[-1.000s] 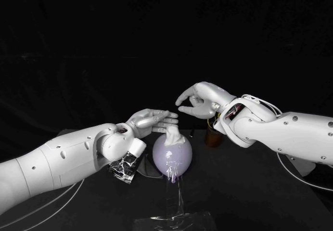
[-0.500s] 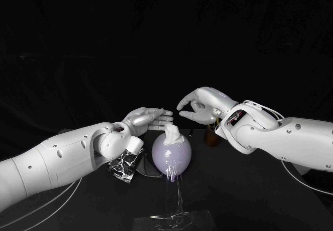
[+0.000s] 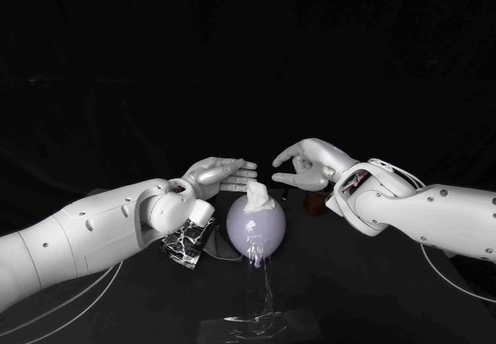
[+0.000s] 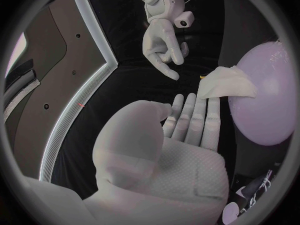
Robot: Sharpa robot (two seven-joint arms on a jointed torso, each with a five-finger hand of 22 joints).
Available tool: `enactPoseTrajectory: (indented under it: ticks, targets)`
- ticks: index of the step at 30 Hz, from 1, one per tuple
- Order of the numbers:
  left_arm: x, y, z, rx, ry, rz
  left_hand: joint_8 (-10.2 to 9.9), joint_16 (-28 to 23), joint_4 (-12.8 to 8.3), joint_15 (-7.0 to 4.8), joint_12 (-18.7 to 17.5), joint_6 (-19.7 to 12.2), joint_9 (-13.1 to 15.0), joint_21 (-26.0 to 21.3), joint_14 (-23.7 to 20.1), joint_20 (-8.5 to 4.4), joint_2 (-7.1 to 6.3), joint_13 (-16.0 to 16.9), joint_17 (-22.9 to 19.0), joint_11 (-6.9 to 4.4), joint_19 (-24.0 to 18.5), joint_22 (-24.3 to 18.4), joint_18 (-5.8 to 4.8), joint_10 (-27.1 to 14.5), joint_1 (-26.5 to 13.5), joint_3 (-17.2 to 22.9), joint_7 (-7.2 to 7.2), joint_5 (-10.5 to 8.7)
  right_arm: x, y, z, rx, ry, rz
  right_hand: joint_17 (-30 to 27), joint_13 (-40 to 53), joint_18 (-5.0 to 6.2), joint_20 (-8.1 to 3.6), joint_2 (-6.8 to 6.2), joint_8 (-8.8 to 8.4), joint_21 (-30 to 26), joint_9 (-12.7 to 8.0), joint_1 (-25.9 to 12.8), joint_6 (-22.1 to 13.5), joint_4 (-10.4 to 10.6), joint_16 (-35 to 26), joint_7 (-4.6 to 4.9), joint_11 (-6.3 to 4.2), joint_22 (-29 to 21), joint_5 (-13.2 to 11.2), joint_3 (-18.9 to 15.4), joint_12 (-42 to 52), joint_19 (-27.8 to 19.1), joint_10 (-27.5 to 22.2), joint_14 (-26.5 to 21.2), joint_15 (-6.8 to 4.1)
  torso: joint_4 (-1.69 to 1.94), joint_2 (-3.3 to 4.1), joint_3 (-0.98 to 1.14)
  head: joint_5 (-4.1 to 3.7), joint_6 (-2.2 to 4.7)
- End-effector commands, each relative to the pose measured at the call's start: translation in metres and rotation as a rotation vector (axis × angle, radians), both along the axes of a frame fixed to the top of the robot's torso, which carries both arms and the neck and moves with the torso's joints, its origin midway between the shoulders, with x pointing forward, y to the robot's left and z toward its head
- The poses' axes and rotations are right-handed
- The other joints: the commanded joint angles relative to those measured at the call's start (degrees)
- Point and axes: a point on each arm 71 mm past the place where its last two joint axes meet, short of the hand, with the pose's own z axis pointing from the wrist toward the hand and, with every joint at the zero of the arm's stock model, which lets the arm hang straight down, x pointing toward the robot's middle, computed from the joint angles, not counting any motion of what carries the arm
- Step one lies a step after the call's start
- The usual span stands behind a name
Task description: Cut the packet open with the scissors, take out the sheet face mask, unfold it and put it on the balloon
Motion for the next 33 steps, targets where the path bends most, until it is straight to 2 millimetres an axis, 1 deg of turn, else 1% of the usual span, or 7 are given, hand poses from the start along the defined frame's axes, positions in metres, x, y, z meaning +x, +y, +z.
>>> enactPoseTrajectory:
  ticks: [1,3,9,13,18,26,33]
  targets:
    - [-0.001,-0.002,0.002,-0.009,0.004,-0.008,0.36,-0.21,-0.04,-0.16,-0.17,-0.23,0.08,-0.17,-0.31,-0.07,-0.5,0.02,-0.06,0.01,0.03,0.09,0.32,0.11,0.03,0.35,4.37,0.13,0.004,-0.001,-0.011,0.021,0.129,-0.036,12.88,0.74,0.56,0.18,-0.29,-0.36,-1.44,-0.11,-0.39,-0.68,1.07,-0.4,0.2,0.16,-0.16,0.2,-0.61,-0.74,-0.6,-0.77,5.11,0.62,-0.04,-0.02,0.03,0.06,-0.07]
    - [-0.001,-0.003,0.002,-0.01,0.005,-0.012,0.39,-0.19,-0.1,-0.18,-0.17,-0.23,0.1,-0.12,-0.25,-0.07,-0.68,0.02,-0.05,0.0,0.15,0.12,0.37,0.13,0.01,0.35,4.37,0.13,0.005,0.0,-0.017,0.022,0.165,-0.038,12.65,0.58,0.66,0.28,-0.47,-0.4,-2.15,-0.14,-0.46,-0.96,1.61,-0.55,0.27,0.24,-0.42,0.17,-1.11,-0.97,-0.88,-1.05,5.0,0.7,-0.01,0.01,0.05,0.01,-0.09]
    - [-0.002,-0.003,0.002,-0.011,0.007,-0.019,0.51,-0.14,-0.28,-0.22,-0.15,-0.21,0.15,-0.05,-0.12,-0.06,-1.3,0.02,-0.03,-0.03,0.37,0.15,0.44,0.21,-0.05,0.27,4.34,0.12,0.01,0.006,-0.031,0.026,0.25,-0.042,11.97,-0.02,0.95,0.58,-0.59,-0.68,-4.3,-0.32,-0.21,-2.16,3.39,-0.98,0.62,0.59,-1.22,0.02,-2.71,-1.77,-1.65,-2.07,4.65,1.02,-0.01,0.0,-0.03,-0.04,-0.26]
    - [-0.002,-0.004,0.002,-0.012,0.008,-0.024,0.53,-0.14,-0.3,-0.22,-0.15,-0.21,0.16,-0.05,-0.1,-0.06,-1.39,0.03,-0.03,-0.03,0.39,0.15,0.45,0.23,-0.06,0.26,4.34,0.12,0.014,0.011,-0.037,0.028,0.284,-0.037,11.78,-0.24,1.04,0.67,-0.47,-0.68,-4.94,-0.34,-0.08,-2.38,3.99,-1.1,0.71,0.68,-1.44,0.02,-3.19,-2.02,-1.86,-2.4,4.54,1.12,0.07,0.01,-0.04,-0.12,-0.38]
    - [-0.002,-0.004,0.002,-0.013,0.008,-0.027,0.54,-0.14,-0.32,-0.23,-0.15,-0.21,0.16,-0.04,-0.09,-0.06,-1.45,0.03,-0.03,-0.03,0.41,0.15,0.45,0.24,-0.07,0.25,4.33,0.12,0.013,0.021,-0.043,0.039,0.315,-0.012,11.74,-0.22,1.06,0.73,-0.23,-0.51,-5.16,-0.28,0.0,-2.25,4.54,-1.11,0.7,0.7,-1.51,0.05,-3.54,-1.91,-1.9,-2.44,4.52,1.15,0.04,0.06,-0.02,-0.03,-0.51]
    - [-0.002,-0.004,0.002,-0.013,0.008,-0.029,0.59,-0.13,-0.38,-0.24,-0.14,-0.19,0.19,-0.05,-0.07,-0.05,-1.66,0.03,-0.02,-0.05,0.44,0.15,0.46,0.28,-0.09,0.2,4.32,0.12,0.012,0.029,-0.045,0.063,0.327,0.012,12.01,0.18,0.98,0.74,0.56,0.0,-4.56,-0.13,0.43,-1.74,5.51,-0.92,0.56,0.58,-1.23,0.22,-4.0,-1.04,-1.48,-2.0,4.64,1.09,0.01,0.0,-0.01,0.1,-0.77]
    - [-0.002,-0.003,0.002,-0.011,0.008,-0.027,0.63,-0.13,-0.42,-0.24,-0.14,-0.17,0.21,-0.05,-0.05,-0.05,-1.8,0.03,-0.02,-0.06,0.45,0.15,0.46,0.31,-0.1,0.17,4.31,0.11,0.011,0.031,-0.045,0.076,0.328,0.023,12.58,0.83,0.8,0.39,2.16,1.47,-3.24,0.37,2.52,0.31,5.92,-0.53,-0.14,-0.06,-0.61,0.7,-3.84,0.4,-0.54,-0.96,4.92,0.57,-0.05,-0.02,0.0,0.15,-0.83]
